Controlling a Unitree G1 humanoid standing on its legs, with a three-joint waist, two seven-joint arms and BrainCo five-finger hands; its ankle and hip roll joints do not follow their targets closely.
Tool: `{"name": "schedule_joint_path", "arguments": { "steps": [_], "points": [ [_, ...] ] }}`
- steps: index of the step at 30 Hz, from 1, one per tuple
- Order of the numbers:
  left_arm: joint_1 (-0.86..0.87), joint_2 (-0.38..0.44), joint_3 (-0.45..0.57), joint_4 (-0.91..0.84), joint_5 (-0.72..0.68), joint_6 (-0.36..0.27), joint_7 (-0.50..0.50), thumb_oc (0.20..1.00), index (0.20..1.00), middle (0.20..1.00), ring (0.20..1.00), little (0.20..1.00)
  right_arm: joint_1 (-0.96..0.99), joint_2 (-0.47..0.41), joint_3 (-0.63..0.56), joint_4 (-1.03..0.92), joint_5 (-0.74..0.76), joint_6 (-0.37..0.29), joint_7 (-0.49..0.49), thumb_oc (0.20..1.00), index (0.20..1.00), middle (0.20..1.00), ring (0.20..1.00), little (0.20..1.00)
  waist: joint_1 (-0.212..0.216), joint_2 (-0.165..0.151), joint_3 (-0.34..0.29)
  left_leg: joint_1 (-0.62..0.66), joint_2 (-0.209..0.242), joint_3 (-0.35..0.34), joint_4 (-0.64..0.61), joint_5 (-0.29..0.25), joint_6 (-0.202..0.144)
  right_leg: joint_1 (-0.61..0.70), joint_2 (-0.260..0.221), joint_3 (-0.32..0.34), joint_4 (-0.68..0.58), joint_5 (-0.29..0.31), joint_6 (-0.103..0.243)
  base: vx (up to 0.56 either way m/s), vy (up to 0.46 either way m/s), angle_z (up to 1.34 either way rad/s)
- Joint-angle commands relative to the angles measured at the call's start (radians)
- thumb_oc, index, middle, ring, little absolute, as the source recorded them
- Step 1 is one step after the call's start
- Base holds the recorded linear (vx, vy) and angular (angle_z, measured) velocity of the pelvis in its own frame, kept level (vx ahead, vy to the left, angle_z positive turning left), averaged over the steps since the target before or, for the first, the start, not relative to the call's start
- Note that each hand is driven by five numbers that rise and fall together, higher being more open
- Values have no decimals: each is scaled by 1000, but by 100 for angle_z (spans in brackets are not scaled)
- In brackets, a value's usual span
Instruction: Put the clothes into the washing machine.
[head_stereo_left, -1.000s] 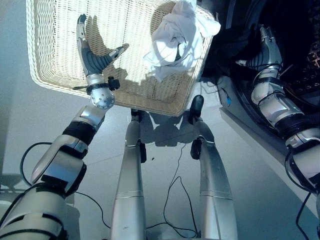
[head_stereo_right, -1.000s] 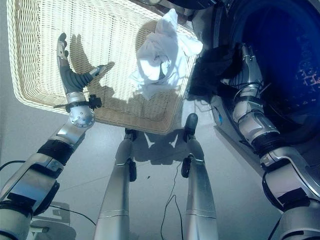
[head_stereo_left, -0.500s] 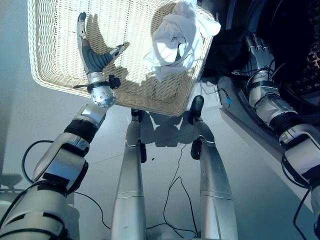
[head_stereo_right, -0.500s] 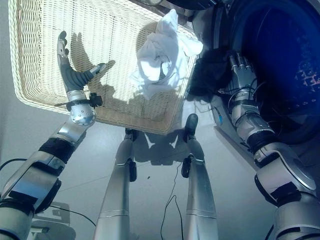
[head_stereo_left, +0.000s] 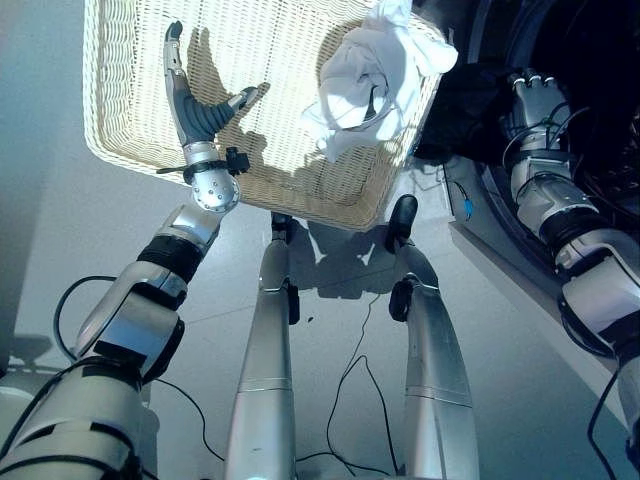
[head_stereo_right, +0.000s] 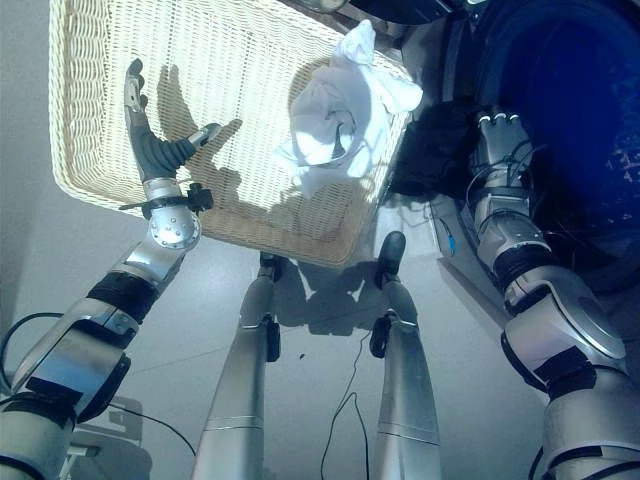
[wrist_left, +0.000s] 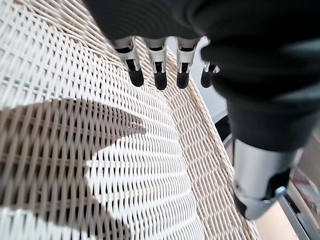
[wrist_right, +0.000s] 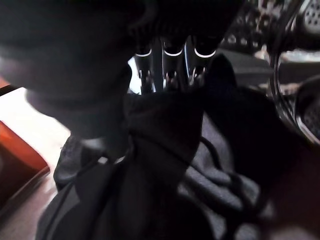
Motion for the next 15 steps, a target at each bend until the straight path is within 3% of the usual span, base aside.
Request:
{"name": "schedule_joint_path", "arguments": {
  "steps": [1,15],
  "points": [
    [-28,-34,39,-3,3,-53,18,1000,1000,1000,1000,1000,-30,-40,62,45,-36,41,-8,200,200,200,200,200,-23,68,-17,-20,-62,-10,92,-78,50,36,41,-64,-66,72,65,2,4,3],
    [-9,-29,51,-23,-9,-63,16,1000,1000,1000,1000,1000,-14,-47,59,32,-34,35,-12,200,200,200,200,200,-23,70,-17,-19,-67,-15,88,-76,52,36,42,-63,-71,75,64,0,1,1]
  ]
}}
